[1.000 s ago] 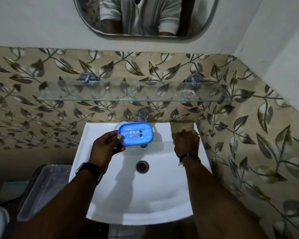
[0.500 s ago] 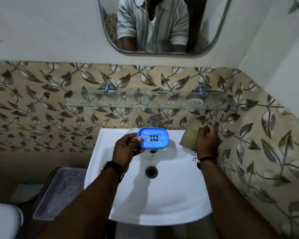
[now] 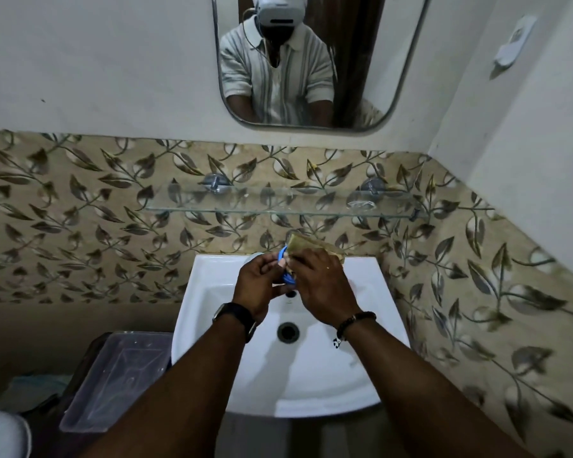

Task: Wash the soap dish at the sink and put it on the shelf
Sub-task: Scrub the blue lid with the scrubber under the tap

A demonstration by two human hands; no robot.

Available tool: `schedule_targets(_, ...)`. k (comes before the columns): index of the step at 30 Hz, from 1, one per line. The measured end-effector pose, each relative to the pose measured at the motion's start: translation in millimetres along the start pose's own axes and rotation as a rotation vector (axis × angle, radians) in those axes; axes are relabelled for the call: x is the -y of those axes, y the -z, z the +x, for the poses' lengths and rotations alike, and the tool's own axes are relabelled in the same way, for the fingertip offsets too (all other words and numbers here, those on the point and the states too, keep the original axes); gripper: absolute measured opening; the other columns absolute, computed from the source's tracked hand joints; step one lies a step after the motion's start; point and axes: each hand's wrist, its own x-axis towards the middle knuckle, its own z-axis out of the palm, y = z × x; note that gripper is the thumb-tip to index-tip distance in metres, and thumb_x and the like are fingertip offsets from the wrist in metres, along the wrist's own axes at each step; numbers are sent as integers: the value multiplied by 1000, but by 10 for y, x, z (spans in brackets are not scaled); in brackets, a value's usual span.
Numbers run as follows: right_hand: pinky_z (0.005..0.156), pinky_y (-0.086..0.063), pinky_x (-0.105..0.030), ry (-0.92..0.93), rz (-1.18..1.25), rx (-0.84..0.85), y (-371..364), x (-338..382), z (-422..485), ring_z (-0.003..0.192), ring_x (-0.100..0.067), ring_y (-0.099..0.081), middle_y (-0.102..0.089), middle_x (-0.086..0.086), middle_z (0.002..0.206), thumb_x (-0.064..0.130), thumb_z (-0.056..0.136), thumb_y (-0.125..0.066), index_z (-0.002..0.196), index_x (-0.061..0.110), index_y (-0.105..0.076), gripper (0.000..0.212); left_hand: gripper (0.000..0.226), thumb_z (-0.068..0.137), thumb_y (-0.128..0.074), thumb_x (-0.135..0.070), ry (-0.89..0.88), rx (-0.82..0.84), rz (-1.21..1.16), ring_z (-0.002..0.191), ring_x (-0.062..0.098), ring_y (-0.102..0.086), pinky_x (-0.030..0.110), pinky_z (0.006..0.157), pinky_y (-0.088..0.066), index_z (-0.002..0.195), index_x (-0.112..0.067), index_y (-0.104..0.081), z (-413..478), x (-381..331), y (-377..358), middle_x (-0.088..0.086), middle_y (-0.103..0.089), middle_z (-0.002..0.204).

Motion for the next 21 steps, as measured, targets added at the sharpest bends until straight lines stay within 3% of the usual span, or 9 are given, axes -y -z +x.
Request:
schedule_targets(4,82,-34,-38,10,-236,16,126,-20,88,113,-23,-52,-59,7,128,24,87,-49,118,27,-60,34,9,93,-63,-5,-39,-2,2,78,25,-74,40,68,-61,101,-7,-67,-63,-42,43,9,-76,87)
schedule_targets(9,78,-39,-39,-140,-290,-86,182,-37,154,94,-25,-58,-71,4,101,18,84,-51,97,23,-69,23,11,94,-63,-5,-88,-85,-39,80,26,-74,47,77,-62,105,-4,-63,-107,-62,65,12,-73,93)
schedule_targets(11,80,-41,-40,-232,-209,-128,221,40,185,90,-25,-59,-72,4,94,21,82,-47,93,23,-71,26,12,95,-62,-6,-87,-88,-44,83,27,-74,44,76,-62,107,-4,-64,-118,-56,41,13,-74,96)
schedule_targets(14,78,-46,-38,-129,96,-156,229,313,305,85,-21,-63,-73,3,88,23,84,-50,86,21,-71,22,19,96,-60,-5,-88,-64,-31,83,28,-72,41,74,-62,114,0,-62,-114,-92,34,16,-73,99)
schedule_targets(17,81,-49,-34,-109,333,-138,220,406,341,90,-20,-64,-75,-4,96,14,90,-57,94,13,-73,17,19,97,-59,-6,-107,-45,-36,85,26,-73,37,72,-60,115,-2,-63,-110,-122,87,15,-74,99)
schedule_targets(21,82,-45,-35,45,-86,-66,258,168,338,99,-23,-62,-71,0,106,14,88,-64,102,19,-70,16,11,96,-60,-4,-116,-59,-72,84,25,-73,38,71,-61,106,-6,-64,-115,-179,140,11,-76,94)
